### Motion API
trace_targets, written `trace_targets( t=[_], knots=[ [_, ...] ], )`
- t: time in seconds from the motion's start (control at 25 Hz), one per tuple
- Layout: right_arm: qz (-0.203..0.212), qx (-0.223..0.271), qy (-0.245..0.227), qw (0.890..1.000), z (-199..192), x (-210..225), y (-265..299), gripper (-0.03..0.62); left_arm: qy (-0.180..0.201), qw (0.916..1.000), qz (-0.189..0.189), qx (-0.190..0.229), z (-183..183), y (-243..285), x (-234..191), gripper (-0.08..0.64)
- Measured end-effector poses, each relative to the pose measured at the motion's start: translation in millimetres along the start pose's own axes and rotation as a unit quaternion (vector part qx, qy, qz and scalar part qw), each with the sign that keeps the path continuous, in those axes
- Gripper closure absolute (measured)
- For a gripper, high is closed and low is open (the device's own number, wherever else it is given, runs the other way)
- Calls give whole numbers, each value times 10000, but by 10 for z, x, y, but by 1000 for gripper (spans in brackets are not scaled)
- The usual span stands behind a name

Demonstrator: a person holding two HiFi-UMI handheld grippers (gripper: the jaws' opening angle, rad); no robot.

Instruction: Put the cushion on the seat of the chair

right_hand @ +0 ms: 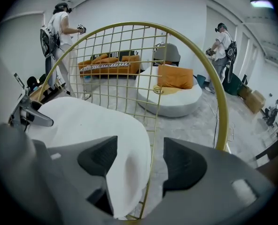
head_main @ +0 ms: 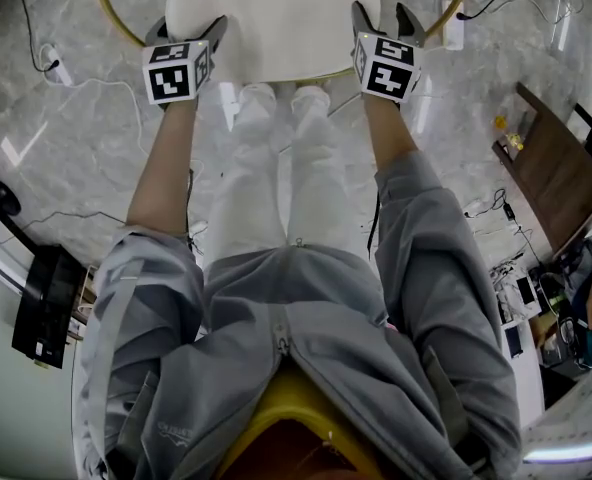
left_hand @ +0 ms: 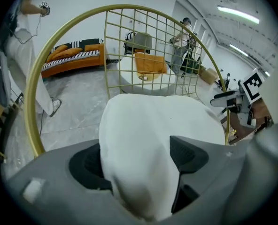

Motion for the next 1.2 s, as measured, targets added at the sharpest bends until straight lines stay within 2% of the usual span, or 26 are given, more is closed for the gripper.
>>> trace_targets(
  t=[0.12, 0.36, 0.44, 0.6, 0.68, 0.84, 1.0, 1.2],
  knots=[
    [-26, 41, 24, 10000, 3, -26, -68, 290, 148, 9994, 326, 37, 11, -150, -93, 124],
    [76, 262, 47, 9996, 80, -115, -206, 304, 262, 9968, 509, 550, 209, -427, -98, 137],
    [202, 417, 27, 9989, 168, -182, -292, 361, 227, 9952, 451, 840, 318, -543, -28, 255],
    [433, 678, 34, 9968, 376, -358, -613, 559, 88, 9888, 343, 1451, 542, -906, 137, 478],
    [567, 794, 79, 9952, 488, -436, -810, 592, -22, 9848, 276, 1712, 656, -1126, 226, 549],
    [720, 1134, 181, 9908, 798, -482, -1273, 592, -145, 9736, 1, 2280, 966, -1601, 492, 552],
    [723, 1608, 310, 9839, 1244, -428, -1764, 592, -83, 9585, -107, 2847, 1370, -2039, 751, 554],
    [743, 1980, 328, 9768, 1640, -502, -2519, 592, 107, 9444, -219, 3279, 1708, -2710, 1096, 554]
  ],
)
Point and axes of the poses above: the fingertips, and each gripper's own axes: y forward along the fingers, x to its right, z out of its top, the point moved 3 cm from there along -y, backward along the fingers, and after that the axes turned 5 degrees about x, right-handed, at the moved point
